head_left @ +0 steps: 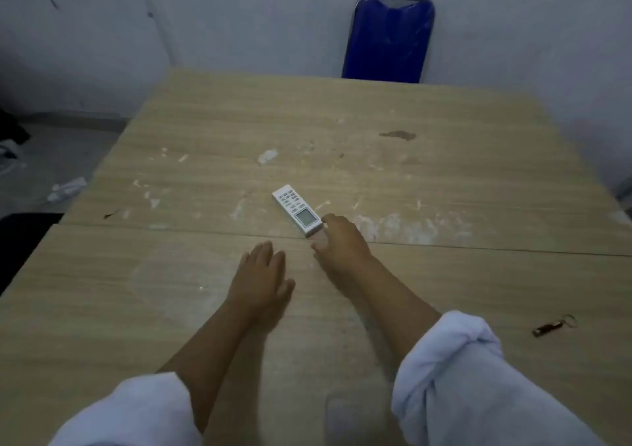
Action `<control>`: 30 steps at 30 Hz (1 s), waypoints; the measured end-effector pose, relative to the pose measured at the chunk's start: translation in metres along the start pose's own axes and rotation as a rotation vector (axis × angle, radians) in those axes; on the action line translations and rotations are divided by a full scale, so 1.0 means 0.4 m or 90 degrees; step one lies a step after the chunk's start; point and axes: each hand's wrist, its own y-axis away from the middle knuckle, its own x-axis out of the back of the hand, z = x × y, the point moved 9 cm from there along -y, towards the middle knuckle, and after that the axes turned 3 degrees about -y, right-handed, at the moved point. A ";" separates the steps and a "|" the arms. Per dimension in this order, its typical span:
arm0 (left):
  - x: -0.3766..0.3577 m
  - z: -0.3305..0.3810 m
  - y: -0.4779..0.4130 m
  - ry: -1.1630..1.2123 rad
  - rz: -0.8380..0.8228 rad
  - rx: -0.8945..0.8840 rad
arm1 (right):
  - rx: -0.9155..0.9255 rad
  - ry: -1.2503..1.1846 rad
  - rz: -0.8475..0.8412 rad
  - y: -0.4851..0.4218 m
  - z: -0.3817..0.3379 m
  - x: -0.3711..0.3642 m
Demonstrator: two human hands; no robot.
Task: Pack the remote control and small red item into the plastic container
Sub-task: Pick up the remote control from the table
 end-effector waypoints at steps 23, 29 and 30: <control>0.076 -0.011 0.046 0.221 0.137 0.066 | 0.039 -0.066 -0.012 0.090 0.039 0.041; 0.128 0.075 0.117 0.253 0.101 -0.096 | 0.123 -0.011 -0.105 0.271 0.050 0.076; 0.124 0.097 0.130 0.241 0.073 -0.137 | 0.126 -0.012 -0.108 0.298 0.055 0.083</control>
